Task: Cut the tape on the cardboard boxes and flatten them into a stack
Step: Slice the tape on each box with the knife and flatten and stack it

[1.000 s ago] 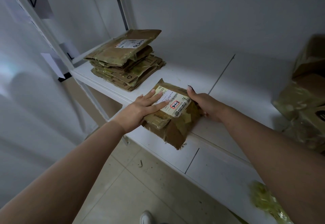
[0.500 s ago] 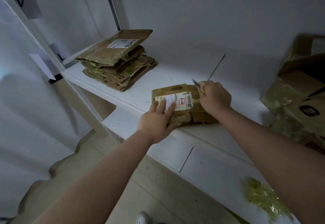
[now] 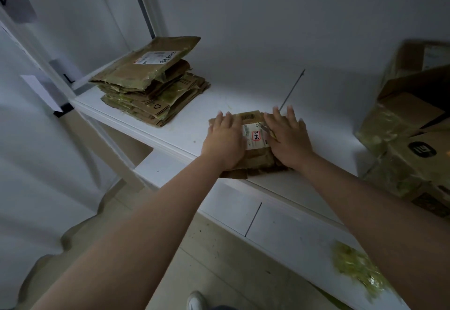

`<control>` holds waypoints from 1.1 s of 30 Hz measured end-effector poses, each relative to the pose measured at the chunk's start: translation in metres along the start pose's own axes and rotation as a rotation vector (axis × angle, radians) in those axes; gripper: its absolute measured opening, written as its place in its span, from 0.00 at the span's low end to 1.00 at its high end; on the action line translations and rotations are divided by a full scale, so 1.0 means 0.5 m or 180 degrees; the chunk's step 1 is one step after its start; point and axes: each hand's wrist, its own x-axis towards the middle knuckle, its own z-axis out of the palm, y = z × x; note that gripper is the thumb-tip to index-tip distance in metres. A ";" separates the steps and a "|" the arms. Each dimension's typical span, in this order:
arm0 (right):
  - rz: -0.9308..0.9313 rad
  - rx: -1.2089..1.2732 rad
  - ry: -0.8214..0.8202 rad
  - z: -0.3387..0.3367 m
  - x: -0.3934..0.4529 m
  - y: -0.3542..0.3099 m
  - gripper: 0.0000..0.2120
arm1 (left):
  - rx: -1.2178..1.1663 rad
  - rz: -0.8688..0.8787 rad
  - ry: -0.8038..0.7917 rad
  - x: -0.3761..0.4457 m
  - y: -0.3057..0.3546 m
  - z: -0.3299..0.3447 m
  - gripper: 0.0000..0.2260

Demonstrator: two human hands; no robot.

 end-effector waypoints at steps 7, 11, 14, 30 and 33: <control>-0.0062 -0.0275 -0.0176 0.044 -0.010 0.005 0.32 | 0.0514 -0.0104 -0.0114 -0.007 0.008 0.099 0.28; -0.0006 -0.0270 -0.0465 0.041 0.000 0.004 0.30 | 0.0444 -0.0153 -0.0227 0.003 0.005 0.111 0.29; 0.0015 -0.0244 -0.0588 0.037 0.000 0.003 0.29 | 0.0363 -0.0059 -0.0457 0.013 -0.003 0.101 0.30; 0.0014 -0.0469 -0.0629 0.044 0.009 0.001 0.30 | 0.0389 -0.0216 -0.0046 -0.015 -0.008 0.117 0.31; 0.0002 -0.0494 -0.0685 0.047 0.013 0.004 0.31 | 0.0388 -0.0199 -0.0130 -0.006 -0.012 0.120 0.32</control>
